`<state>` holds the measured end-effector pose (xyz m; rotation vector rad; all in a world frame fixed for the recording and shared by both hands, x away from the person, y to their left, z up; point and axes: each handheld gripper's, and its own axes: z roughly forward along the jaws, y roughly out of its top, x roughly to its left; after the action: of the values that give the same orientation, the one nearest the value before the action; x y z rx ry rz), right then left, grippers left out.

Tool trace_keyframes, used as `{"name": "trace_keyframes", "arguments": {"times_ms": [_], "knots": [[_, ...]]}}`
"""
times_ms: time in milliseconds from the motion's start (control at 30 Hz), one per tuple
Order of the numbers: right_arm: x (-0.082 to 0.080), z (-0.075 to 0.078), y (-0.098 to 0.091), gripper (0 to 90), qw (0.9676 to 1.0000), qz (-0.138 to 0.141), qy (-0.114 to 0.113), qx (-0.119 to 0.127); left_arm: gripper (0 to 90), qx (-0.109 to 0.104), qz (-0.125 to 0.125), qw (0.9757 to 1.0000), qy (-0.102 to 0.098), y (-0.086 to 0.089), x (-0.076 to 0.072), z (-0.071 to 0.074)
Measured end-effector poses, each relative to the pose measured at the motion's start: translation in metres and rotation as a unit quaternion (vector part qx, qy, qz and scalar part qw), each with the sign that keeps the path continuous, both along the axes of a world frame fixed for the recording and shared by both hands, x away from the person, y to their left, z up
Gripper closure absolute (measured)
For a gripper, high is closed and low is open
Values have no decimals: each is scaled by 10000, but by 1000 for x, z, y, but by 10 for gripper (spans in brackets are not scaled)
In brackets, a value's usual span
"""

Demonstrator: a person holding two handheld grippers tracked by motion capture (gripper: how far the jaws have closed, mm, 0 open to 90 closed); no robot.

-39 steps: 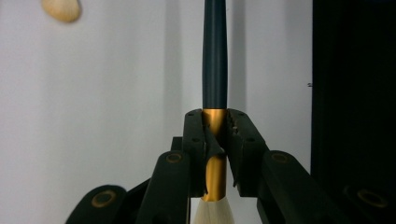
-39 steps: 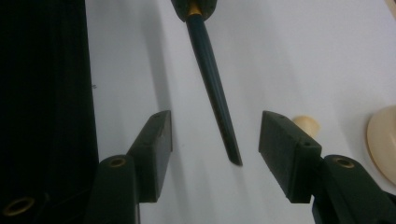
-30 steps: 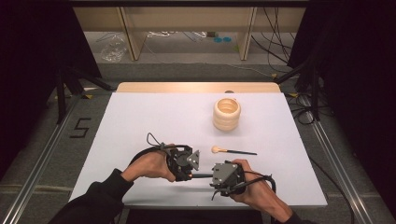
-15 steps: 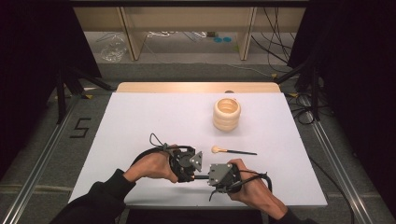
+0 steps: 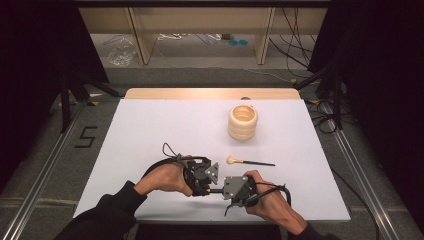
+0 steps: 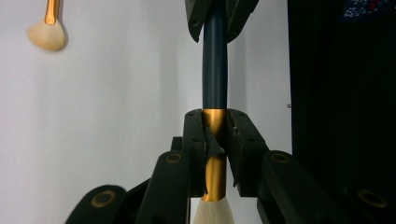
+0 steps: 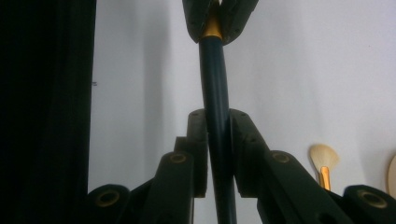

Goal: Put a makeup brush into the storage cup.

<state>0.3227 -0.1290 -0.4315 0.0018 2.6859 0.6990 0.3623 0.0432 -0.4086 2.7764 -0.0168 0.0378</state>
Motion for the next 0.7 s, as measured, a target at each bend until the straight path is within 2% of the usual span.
{"name": "trace_keyframes", "arguments": {"times_ms": [167,200,300,333,400,500,533,567,633,667,700], "knots": [[0,-1,0,805,9999,79,-28,-103,783,47,-46,10000,-12,-1,1,0],[0,-1,0,806,9999,59,-72,-131,783,-7,17,10000,22,-1,0,-1],[-1,-1,0,806,9999,26,-105,-100,783,1,12,10000,25,-2,0,-1],[0,-2,0,806,9996,171,-108,-180,783,-152,155,9997,110,-2,-2,-2],[0,-1,0,807,9996,145,-177,-183,782,-155,146,9997,130,-3,-3,-2],[-1,-2,0,806,9996,182,-151,-177,783,-142,123,9998,107,-3,-2,-2],[-1,-1,0,806,9996,156,-184,-175,782,-196,163,9996,135,-3,-2,-3],[0,-1,0,805,9996,163,-179,-162,782,-61,11,10000,50,-2,0,0],[-1,-1,0,805,9996,160,-174,-152,782,-78,7,10000,56,-2,0,0],[-1,-1,0,803,9996,166,-167,-142,782,-218,134,9996,145,-3,-2,-2],[-1,-1,0,802,9996,169,-165,-125,782,-244,142,9995,150,-3,-2,-2]]}}
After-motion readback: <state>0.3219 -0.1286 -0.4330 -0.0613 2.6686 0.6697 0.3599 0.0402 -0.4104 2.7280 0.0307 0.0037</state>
